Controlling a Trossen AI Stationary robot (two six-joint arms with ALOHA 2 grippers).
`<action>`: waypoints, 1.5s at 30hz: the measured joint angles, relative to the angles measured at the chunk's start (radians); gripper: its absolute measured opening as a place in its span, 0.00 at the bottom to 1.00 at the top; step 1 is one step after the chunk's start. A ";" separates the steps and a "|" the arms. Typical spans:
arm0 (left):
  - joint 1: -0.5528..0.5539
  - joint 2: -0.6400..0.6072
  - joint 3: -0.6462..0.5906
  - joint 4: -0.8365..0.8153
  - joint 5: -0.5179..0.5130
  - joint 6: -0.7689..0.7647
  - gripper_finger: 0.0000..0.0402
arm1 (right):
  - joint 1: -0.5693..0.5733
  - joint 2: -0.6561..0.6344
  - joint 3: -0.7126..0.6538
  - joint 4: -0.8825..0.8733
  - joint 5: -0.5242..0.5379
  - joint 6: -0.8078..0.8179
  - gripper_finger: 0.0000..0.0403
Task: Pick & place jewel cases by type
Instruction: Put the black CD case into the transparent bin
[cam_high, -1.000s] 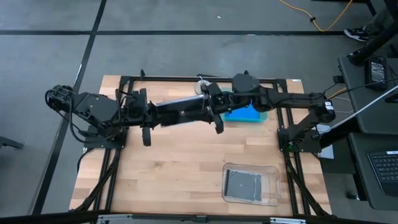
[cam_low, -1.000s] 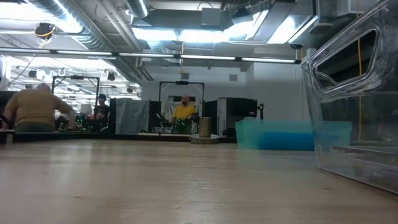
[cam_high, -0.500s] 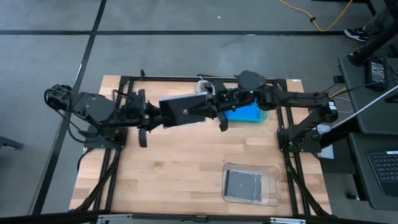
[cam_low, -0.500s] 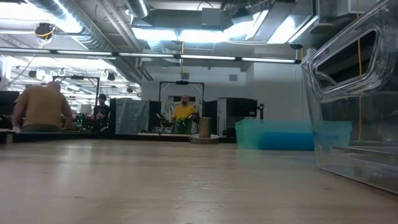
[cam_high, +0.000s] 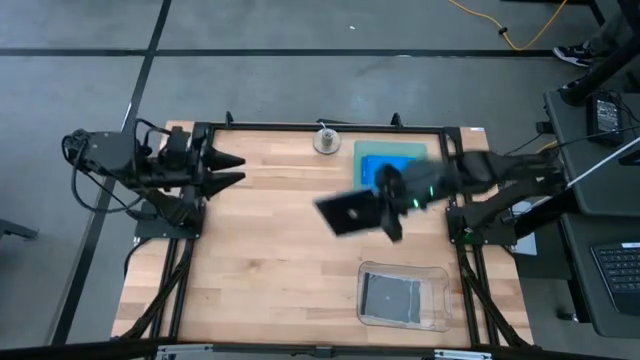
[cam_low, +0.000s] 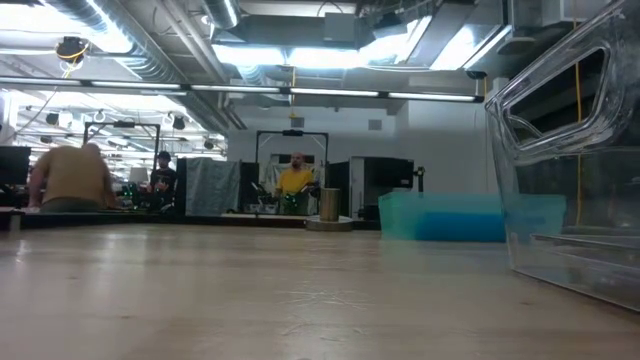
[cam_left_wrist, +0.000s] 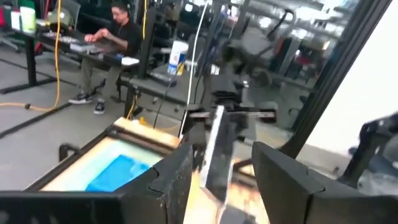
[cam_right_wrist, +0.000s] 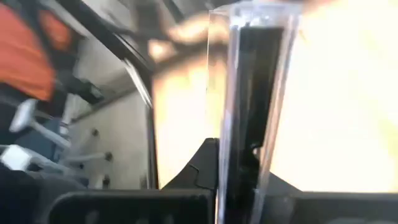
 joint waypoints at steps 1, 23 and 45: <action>-0.002 -0.001 0.000 -0.022 -0.002 -0.006 0.41 | 0.049 -0.007 -0.017 -0.047 0.044 0.076 0.03; 0.059 0.079 -0.078 -0.346 -0.234 -0.003 0.39 | 0.860 -0.070 -0.684 0.393 0.776 1.593 0.03; 0.122 0.077 -0.106 -0.345 -0.145 -0.046 0.37 | 0.839 0.050 -1.001 0.987 0.671 1.564 0.13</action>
